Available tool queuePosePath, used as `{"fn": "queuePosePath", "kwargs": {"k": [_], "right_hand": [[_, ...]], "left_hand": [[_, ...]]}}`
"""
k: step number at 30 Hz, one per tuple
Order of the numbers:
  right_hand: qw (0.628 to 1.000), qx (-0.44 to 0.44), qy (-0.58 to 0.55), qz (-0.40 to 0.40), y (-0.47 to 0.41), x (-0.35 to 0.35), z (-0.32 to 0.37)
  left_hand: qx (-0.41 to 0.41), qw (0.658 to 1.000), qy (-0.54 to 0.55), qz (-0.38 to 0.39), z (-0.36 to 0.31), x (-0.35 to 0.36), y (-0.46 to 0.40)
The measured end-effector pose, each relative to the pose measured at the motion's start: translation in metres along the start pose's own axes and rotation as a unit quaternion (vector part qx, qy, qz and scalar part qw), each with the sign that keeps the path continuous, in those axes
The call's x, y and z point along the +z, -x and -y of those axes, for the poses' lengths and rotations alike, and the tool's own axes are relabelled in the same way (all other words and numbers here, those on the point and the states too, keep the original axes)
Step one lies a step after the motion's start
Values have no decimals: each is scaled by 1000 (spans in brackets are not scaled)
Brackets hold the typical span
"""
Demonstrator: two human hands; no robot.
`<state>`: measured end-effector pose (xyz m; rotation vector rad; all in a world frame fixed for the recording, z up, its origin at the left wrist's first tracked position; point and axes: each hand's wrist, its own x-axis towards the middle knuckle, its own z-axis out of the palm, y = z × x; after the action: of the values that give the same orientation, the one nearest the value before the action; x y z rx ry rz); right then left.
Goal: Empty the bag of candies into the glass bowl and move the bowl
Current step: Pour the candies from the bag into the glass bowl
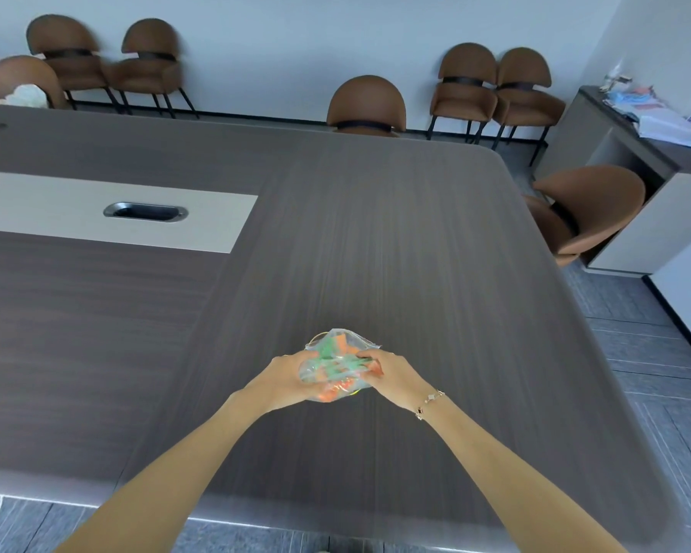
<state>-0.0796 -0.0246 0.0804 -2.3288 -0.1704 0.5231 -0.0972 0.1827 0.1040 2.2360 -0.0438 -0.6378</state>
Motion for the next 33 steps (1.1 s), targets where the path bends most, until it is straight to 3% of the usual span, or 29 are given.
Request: {"fn": "queuePosePath", "kwargs": {"k": [12, 22, 33], "right_hand": [[999, 34, 3, -12, -15, -14, 2], [997, -13, 18, -74, -27, -27, 6], [996, -49, 37, -65, -29, -41, 3]], "left_hand": [[6, 998, -52, -27, 18, -18, -25], [10, 997, -28, -75, 13, -23, -36], [-36, 996, -25, -79, 16, -33, -49]]}}
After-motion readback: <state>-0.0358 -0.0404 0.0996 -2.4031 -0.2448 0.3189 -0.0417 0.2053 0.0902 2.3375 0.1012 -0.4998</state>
